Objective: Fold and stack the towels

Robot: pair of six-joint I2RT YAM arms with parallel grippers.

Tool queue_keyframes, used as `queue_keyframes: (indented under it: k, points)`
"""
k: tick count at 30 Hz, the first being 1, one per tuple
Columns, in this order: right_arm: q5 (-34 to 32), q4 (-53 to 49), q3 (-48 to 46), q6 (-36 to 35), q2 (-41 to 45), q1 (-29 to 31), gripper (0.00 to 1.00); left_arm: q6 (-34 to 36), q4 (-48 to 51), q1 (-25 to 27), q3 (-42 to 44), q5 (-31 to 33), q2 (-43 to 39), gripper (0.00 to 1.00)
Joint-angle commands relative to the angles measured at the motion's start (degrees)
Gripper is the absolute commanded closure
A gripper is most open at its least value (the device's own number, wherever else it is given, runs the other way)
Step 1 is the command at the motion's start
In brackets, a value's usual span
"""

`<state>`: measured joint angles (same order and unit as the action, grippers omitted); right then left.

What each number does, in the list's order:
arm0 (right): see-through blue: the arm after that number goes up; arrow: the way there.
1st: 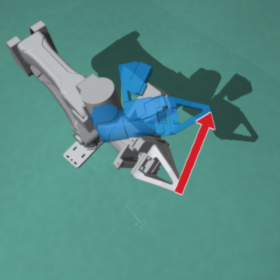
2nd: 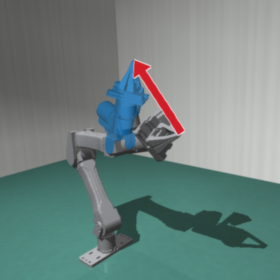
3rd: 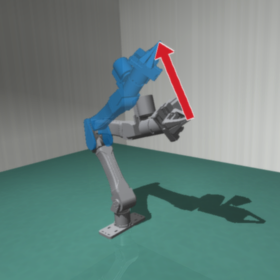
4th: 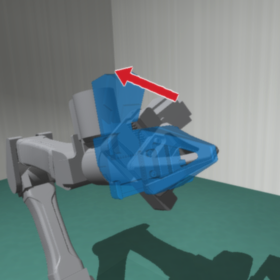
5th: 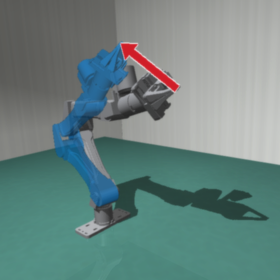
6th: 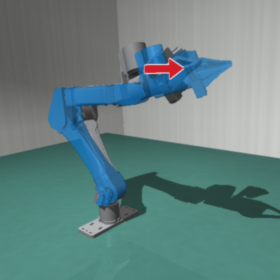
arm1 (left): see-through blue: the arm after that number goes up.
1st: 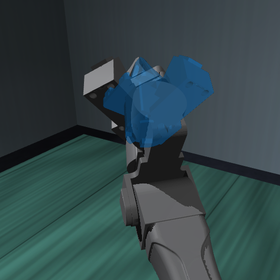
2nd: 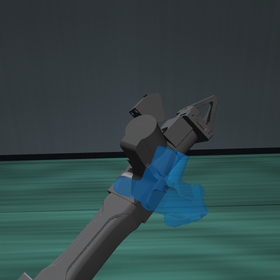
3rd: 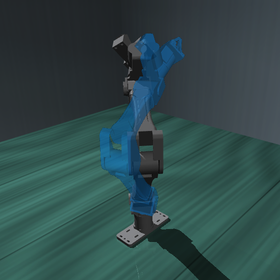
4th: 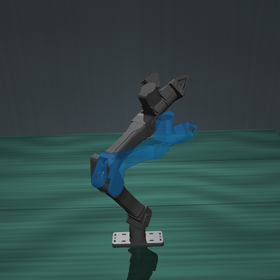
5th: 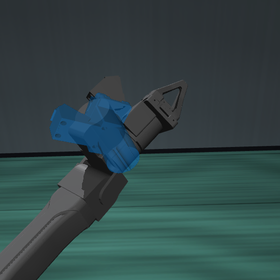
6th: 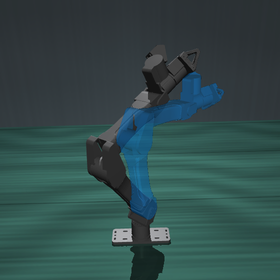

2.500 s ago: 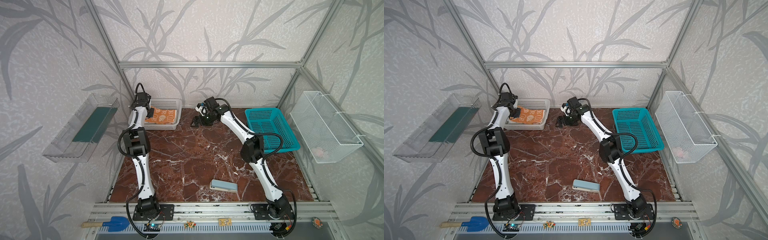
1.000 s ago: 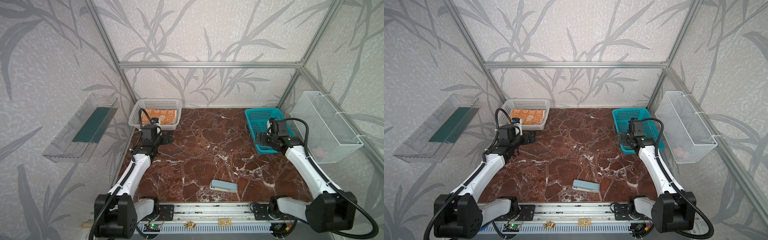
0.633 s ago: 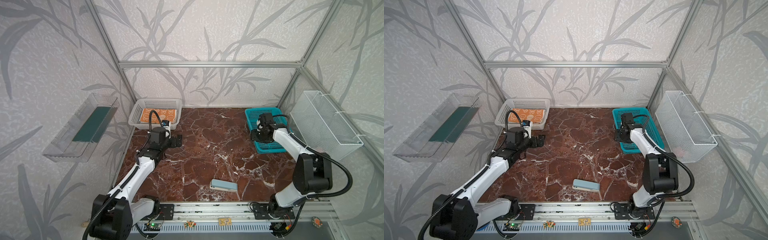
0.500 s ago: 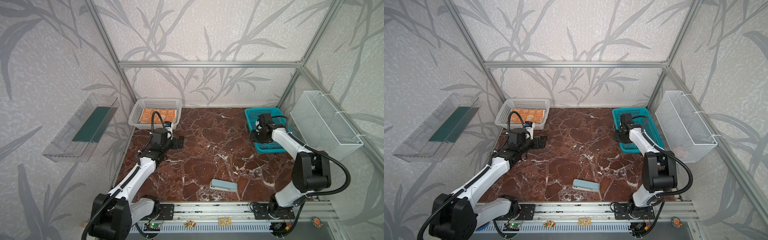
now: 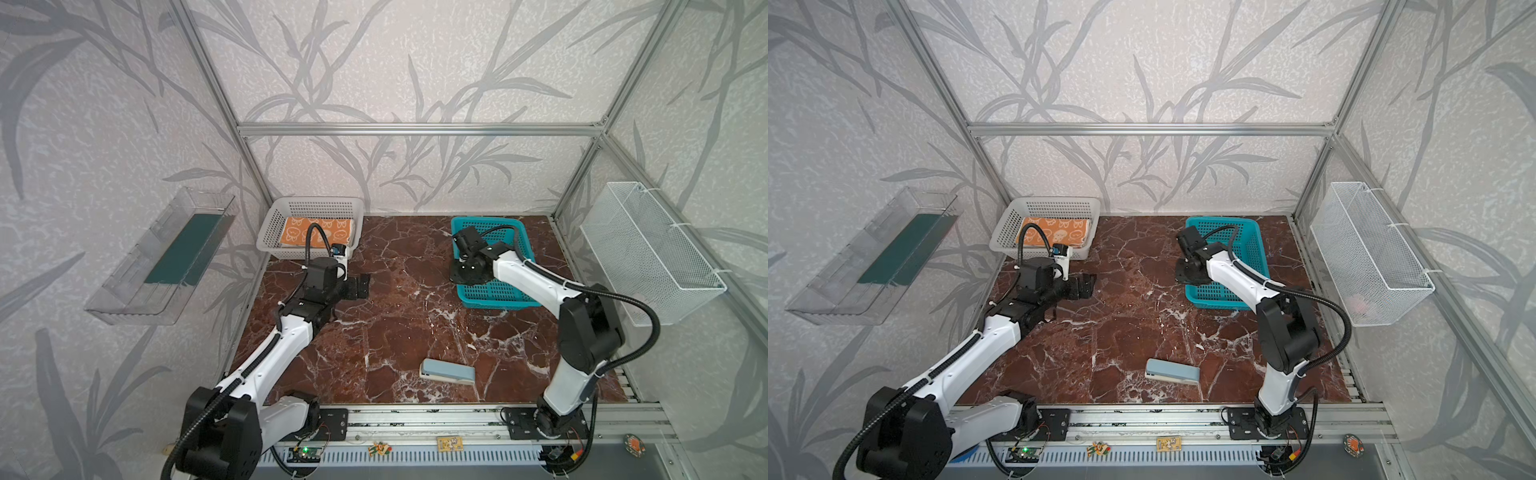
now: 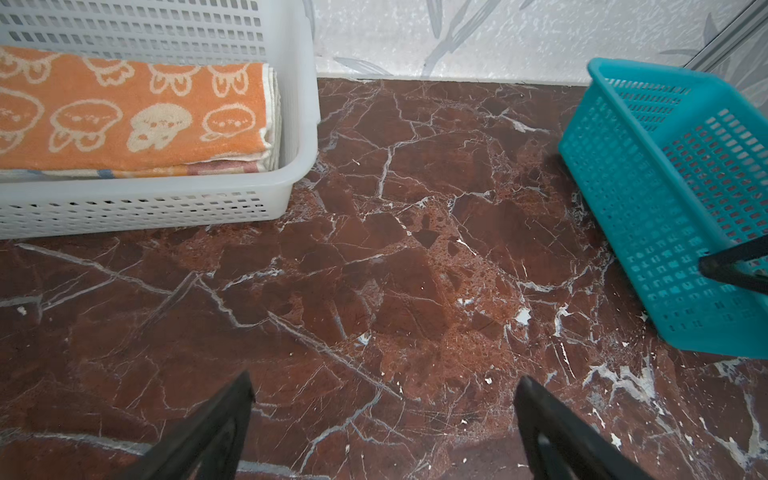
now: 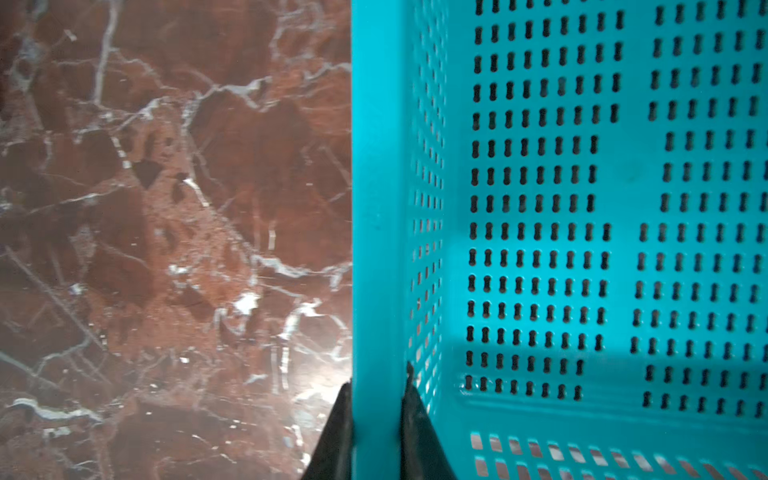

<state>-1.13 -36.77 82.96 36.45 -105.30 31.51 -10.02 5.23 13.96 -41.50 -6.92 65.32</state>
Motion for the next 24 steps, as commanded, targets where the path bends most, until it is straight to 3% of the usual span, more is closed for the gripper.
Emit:
queue_keyframes:
  k: [1, 6, 10, 14, 18, 19, 20, 24]
  points:
    - [2.06, -0.42, 5.85, 11.62, -5.33, 4.51, 1.0, 0.92, 0.36, 0.54, 0.4, 1.05, -1.11, 0.01]
    - [2.56, -2.0, 16.65, 17.84, -14.59, 8.66, 1.0, 2.35, 1.27, 0.63, 0.11, 2.07, -1.34, 0.01]
    - [4.51, -4.55, 24.79, 18.1, -20.43, 10.3, 1.0, 2.55, 1.51, 0.68, -0.15, 2.05, -0.65, 0.01]
    - [3.91, -6.6, 28.46, 13.55, -21.04, 10.33, 0.7, 2.47, 1.1, 0.63, 0.36, 2.47, -0.71, 0.01]
    - [1.73, -6.09, 28.67, 6.9, -16.78, 9.78, 0.27, 2.3, 0.49, 0.66, 0.57, 2.75, -0.2, 0.01]
    - [2.07, -5.58, 28.45, 5.54, -15.6, 9.43, 0.1, 2.06, 0.33, 0.64, 0.54, 2.87, -0.1, 0.01]
    - [2.62, -5.4, 28.26, 4.29, -14.15, 8.84, 0.01, 1.83, -0.07, 0.65, 0.7, 3.22, -0.02, 0.01]
    - [1.33, -6.82, 25.12, -3.82, -6.11, 5.42, 0.01, 1.31, -2.12, 0.64, 1.58, 5.0, 0.11, 0.01]
